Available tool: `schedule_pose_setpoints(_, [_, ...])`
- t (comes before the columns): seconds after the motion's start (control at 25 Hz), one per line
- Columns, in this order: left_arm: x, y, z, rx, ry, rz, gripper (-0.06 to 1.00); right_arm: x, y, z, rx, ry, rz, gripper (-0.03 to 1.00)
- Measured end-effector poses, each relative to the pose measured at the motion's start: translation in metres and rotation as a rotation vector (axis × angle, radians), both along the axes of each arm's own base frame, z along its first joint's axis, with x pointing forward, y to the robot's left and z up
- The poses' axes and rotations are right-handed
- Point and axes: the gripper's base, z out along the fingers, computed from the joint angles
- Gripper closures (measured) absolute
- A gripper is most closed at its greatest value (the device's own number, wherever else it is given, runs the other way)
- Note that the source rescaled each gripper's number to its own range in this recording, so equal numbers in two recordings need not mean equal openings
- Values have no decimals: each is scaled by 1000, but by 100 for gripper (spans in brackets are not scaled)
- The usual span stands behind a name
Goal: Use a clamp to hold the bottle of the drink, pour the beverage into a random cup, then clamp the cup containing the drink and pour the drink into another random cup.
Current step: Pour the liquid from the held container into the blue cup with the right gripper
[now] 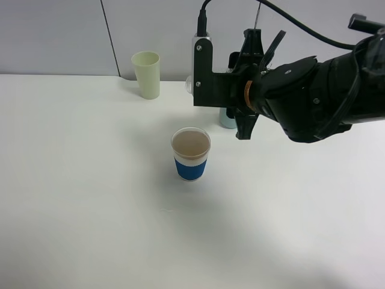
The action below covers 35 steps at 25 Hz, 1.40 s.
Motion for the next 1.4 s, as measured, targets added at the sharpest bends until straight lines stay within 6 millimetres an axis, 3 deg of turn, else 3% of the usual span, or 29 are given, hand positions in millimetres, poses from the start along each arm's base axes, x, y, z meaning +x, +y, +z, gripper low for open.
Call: schedule_pose_setpoints(1.4, [0,0,0,0,0,0,-6,3,-8,4,-354,-96,98,94])
